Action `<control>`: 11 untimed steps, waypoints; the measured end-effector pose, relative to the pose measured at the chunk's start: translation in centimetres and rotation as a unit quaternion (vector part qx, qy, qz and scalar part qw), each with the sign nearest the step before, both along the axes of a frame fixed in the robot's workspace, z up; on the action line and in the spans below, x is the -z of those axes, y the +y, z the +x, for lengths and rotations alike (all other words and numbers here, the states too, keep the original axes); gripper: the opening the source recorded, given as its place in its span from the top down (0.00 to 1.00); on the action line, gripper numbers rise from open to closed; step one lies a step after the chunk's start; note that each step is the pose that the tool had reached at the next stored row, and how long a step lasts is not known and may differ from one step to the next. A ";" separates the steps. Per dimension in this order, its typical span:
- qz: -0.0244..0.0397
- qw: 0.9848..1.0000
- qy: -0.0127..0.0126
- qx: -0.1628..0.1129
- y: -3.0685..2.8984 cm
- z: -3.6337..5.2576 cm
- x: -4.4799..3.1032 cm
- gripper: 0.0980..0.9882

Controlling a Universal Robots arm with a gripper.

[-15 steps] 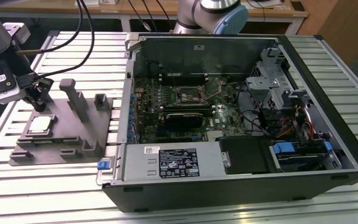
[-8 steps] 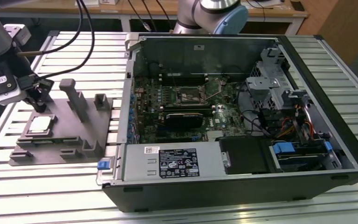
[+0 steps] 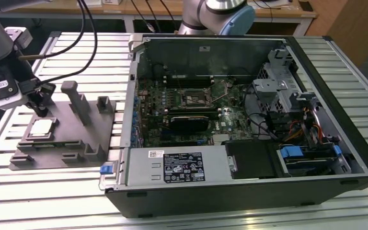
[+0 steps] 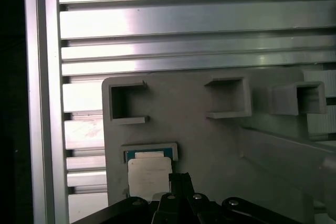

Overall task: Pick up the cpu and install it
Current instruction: 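Pick up the cpu and move it towards the insertion slot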

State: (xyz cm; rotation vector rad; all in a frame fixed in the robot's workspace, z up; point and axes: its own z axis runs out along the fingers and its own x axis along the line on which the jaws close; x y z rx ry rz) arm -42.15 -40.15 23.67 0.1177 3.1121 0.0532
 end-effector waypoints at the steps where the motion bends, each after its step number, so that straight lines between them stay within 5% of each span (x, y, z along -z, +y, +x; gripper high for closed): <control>1: 0.000 1.000 0.000 0.000 -0.02 -0.03 0.08 0.99; 11: 0.000 1.000 0.000 0.000 -0.10 -0.54 0.93 0.99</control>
